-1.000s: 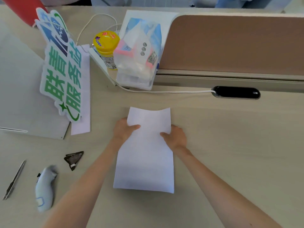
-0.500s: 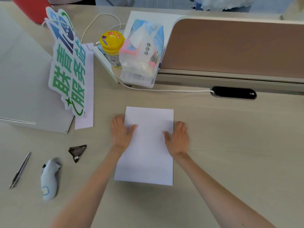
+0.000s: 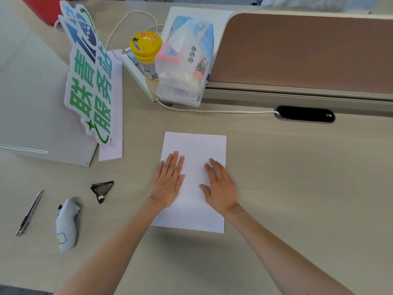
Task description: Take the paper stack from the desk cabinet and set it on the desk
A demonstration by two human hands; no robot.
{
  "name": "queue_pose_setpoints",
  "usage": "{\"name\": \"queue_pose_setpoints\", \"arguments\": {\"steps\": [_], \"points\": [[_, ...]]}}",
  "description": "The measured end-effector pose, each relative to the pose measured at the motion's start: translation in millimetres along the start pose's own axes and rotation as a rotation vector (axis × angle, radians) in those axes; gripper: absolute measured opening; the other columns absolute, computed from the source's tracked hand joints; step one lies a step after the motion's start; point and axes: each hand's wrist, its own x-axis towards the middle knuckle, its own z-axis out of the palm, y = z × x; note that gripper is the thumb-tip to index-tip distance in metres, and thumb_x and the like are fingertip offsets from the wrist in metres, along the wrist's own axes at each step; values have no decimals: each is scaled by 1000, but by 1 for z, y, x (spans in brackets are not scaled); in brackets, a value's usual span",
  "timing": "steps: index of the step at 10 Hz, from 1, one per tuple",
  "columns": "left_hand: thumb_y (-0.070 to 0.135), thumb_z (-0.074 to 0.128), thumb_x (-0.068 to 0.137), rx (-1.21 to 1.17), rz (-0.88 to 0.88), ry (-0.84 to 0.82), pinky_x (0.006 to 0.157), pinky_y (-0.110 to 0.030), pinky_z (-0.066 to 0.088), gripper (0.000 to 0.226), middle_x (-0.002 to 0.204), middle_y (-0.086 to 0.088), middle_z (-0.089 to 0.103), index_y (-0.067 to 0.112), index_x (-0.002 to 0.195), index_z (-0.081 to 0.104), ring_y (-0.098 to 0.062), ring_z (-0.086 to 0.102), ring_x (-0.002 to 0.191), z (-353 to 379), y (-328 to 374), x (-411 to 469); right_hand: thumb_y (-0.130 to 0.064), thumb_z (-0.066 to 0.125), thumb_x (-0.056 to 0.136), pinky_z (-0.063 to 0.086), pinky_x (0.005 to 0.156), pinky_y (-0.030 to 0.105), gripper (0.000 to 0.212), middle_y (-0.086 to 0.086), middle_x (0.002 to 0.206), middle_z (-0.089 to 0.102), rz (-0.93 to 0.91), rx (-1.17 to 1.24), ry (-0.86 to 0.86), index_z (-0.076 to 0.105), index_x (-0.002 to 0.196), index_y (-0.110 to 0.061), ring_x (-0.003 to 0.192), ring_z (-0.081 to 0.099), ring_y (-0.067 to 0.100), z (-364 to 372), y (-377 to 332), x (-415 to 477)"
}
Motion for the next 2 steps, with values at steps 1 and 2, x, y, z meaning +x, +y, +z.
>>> {"name": "queue_pose_setpoints", "arguments": {"steps": [1,2], "points": [[42,-3,99,4,27,-47,117,-39,9,66,162,-9,13,11,153,17,-24,15,150,-3,-2,0,-38,53,86,39,111,36,64,8,155,32,-5,4,-59,40,143,-10,143,31,25,-11,-4,0],[36,8,101,-24,47,-10,114,-37,17,61,155,-13,34,7,147,36,-29,37,142,-17,1,6,-35,47,93,30,115,33,59,7,158,22,-36,12,-172,34,144,-10,146,21,22,-33,-9,10]]}}
